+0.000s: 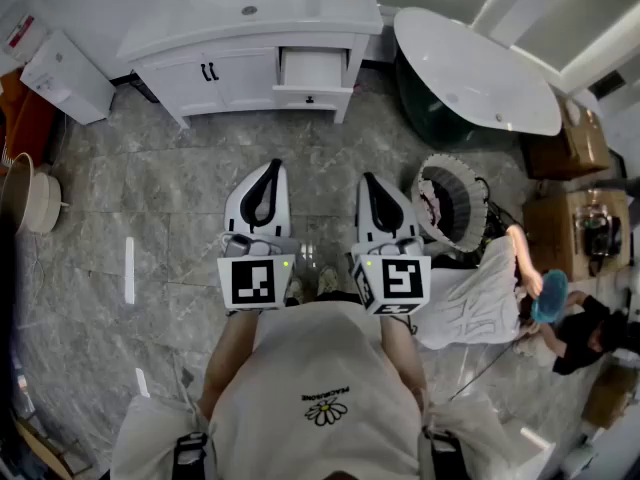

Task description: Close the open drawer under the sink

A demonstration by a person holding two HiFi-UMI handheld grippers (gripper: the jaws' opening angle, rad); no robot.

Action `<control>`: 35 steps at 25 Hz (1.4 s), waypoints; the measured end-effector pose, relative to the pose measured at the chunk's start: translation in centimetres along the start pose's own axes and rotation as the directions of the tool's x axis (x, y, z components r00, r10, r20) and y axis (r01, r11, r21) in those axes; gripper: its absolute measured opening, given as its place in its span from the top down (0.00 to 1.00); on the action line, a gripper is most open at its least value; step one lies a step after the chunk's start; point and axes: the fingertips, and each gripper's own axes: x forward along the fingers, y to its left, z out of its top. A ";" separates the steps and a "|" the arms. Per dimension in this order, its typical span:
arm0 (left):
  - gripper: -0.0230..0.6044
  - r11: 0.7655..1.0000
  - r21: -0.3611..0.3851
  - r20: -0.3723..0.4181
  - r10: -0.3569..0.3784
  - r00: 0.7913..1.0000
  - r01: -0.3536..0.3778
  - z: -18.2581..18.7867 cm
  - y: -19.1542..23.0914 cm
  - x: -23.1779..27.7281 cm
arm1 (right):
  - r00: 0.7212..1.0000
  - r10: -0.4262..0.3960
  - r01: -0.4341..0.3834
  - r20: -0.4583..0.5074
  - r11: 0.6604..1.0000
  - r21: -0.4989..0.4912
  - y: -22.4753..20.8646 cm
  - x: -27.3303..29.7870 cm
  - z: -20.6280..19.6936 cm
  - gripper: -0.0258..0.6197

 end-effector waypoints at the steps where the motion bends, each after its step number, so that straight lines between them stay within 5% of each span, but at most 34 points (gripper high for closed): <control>1: 0.94 1.000 0.005 0.001 0.000 1.000 0.000 0.0 0.0 0.1 | 1.000 0.003 -0.003 0.000 1.000 -0.001 -0.1 0.1 -0.1 0.92; 15: 0.94 0.997 0.062 0.046 0.052 0.998 -0.055 1.3 0.9 1.5 | 0.997 0.081 -0.081 0.007 0.992 0.099 -2.2 0.5 0.0 0.92; 27: 0.94 0.989 0.066 0.037 0.134 0.990 -0.136 -0.3 -1.0 1.5 | 0.977 0.205 -0.203 -0.049 0.978 0.055 -3.5 0.4 -3.1 0.91; 35: 0.94 0.988 0.047 0.062 0.147 0.987 -0.150 0.0 -0.4 3.9 | 0.983 0.178 -0.175 -0.045 0.982 0.066 -5.6 1.8 -3.1 0.91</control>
